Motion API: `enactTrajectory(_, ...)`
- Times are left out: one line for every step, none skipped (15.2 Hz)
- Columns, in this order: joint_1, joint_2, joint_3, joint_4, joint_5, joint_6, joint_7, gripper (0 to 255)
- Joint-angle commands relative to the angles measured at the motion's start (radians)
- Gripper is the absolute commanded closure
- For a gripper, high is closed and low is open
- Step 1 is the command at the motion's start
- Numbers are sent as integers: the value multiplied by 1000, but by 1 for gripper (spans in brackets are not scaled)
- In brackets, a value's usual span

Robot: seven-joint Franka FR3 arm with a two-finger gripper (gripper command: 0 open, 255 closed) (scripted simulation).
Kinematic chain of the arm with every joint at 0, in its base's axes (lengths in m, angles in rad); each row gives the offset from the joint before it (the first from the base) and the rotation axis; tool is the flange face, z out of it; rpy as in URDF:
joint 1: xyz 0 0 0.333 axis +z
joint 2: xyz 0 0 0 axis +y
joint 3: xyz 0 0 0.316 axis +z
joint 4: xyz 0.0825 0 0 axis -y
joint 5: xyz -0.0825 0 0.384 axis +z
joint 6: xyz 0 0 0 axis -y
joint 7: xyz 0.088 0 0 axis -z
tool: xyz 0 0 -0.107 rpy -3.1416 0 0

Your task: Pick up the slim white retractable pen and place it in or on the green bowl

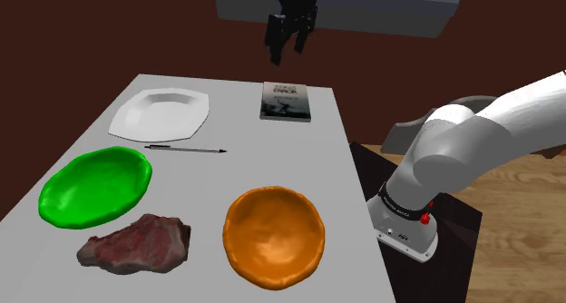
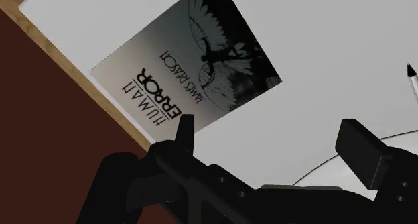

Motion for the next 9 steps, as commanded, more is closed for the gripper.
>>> enactTrajectory(19, 56, 40, 23, -13, 24, 0, 0)
enactTrajectory(28, 84, 60, 39, -21, 32, 0, 0)
enactTrajectory(36, 113, 79, 54, -31, 40, 1, 0)
enactTrajectory(44, 141, 99, 70, -41, 47, 2, 0)
enactTrajectory(52, 170, 118, 86, -52, 54, 4, 0)
enactTrajectory(59, 199, 138, 102, -64, 60, 6, 0)
enactTrajectory(67, 228, 158, 119, -78, 65, 9, 0)
enactTrajectory(75, 257, 177, 136, -92, 70, 13, 0)
enactTrajectory(82, 286, 196, 152, -108, 75, 17, 0)
